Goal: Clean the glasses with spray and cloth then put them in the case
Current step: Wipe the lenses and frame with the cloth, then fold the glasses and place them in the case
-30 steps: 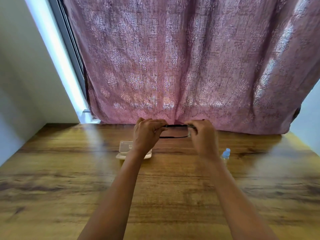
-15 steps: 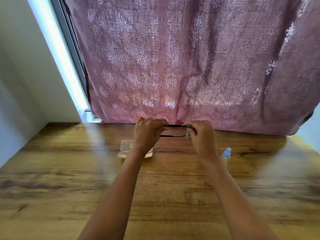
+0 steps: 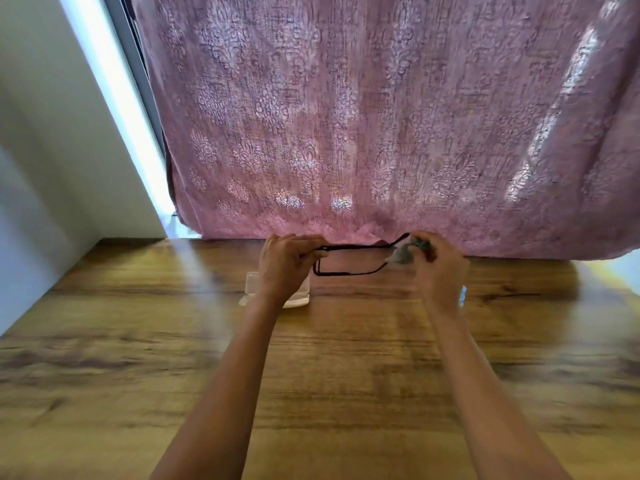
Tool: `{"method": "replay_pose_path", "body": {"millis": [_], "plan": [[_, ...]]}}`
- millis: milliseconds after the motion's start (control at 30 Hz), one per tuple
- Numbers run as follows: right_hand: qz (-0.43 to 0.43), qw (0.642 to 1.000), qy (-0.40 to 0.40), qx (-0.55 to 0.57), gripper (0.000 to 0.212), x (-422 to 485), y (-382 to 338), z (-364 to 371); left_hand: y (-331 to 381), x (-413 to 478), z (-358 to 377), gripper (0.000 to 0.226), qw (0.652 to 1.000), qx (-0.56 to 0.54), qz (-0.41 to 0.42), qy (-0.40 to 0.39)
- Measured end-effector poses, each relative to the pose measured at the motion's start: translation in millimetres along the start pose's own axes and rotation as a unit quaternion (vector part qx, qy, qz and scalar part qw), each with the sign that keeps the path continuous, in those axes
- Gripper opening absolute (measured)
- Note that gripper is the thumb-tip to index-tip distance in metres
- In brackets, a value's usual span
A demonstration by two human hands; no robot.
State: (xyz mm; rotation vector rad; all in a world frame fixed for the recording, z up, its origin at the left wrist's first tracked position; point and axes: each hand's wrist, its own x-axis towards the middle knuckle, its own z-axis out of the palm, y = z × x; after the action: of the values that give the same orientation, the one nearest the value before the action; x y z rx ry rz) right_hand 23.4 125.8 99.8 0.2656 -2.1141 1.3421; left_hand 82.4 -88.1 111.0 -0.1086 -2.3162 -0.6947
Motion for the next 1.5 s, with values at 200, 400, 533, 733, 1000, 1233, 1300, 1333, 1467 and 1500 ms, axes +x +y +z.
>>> {"method": "replay_pose_path", "body": {"millis": [200, 400, 533, 733, 1000, 1233, 1300, 1333, 1467, 1500], "plan": [[0.119, 0.988, -0.085, -0.055, 0.022, -27.7, 23.5, 6.5, -6.8, -13.0, -6.9, 0.013, 0.998, -0.056, -0.026, 0.009], [0.217, 0.948, -0.210, -0.101, 0.023, -73.5, 43.9, 15.9, -7.9, -20.4, -12.1, 0.015, 0.995, -0.090, -0.035, 0.021], [0.199, 0.904, -0.320, -0.202, 0.029, -94.5, 47.9, 18.0, -9.2, -24.8, -19.0, 0.016, 0.994, -0.106, -0.031, 0.019], [0.191, 0.891, -0.339, -0.234, 0.031, -104.4, 33.1, 20.9, -9.9, -30.9, -26.1, 0.015, 0.990, -0.129, -0.045, 0.024], [0.370, 0.899, -0.175, 0.154, 0.029, -101.6, -9.9, 41.1, -2.0, -33.6, -30.7, 0.018, 0.976, -0.186, -0.105, 0.032], [0.407, 0.835, -0.055, 0.367, 0.036, -104.5, -29.9, 45.0, -2.7, -36.0, -29.9, 0.022, 0.946, -0.273, -0.166, 0.050], [0.395, 0.835, -0.036, 0.382, 0.038, -104.4, -33.2, 44.0, -1.9, -37.7, -27.9, 0.024, 0.925, -0.322, -0.197, 0.050], [0.386, 0.837, -0.025, 0.388, 0.037, -104.1, -34.4, 43.5, -1.4, -38.7, -26.9, 0.024, 0.911, -0.350, -0.211, 0.050], [0.334, 0.866, 0.027, 0.372, 0.038, -101.1, -35.4, 41.7, -2.9, -42.6, -24.2, 0.022, 0.875, -0.419, -0.238, 0.042], [0.321, 0.876, 0.037, 0.358, 0.041, -100.5, -34.8, 41.8, -3.1, -43.5, -24.3, 0.021, 0.871, -0.428, -0.239, 0.037]]}}
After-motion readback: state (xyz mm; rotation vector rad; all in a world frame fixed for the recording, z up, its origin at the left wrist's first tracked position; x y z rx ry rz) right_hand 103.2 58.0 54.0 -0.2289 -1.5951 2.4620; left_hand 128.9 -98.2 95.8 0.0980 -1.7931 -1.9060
